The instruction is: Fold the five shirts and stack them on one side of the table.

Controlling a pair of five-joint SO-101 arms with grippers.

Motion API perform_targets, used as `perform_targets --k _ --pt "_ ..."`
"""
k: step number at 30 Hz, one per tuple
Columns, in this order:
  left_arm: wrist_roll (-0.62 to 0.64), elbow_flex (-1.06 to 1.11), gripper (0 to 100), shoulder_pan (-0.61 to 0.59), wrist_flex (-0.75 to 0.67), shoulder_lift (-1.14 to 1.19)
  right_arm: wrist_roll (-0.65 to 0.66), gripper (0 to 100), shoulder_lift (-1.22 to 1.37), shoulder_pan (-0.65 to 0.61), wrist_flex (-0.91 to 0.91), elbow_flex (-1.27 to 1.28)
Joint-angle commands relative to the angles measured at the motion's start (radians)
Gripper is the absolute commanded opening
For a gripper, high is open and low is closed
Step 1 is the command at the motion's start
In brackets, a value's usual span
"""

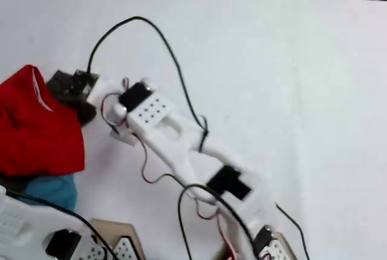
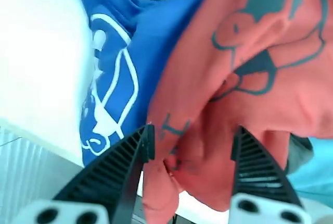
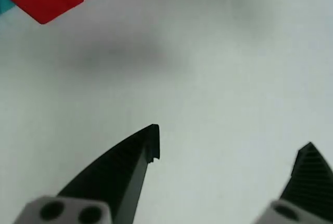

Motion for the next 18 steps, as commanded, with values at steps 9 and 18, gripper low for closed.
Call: perform_targets --k 9,18 --pt "0.032 0.364 17 0.252 -0.069 -0.005 0.041 40.5 -0.005 0.019 0.159 -0.121" --pt "0.098 0.401 8 0.420 -0.133 -0.008 0.081 40.5 -0.133 0.251 0.248 -0.120"
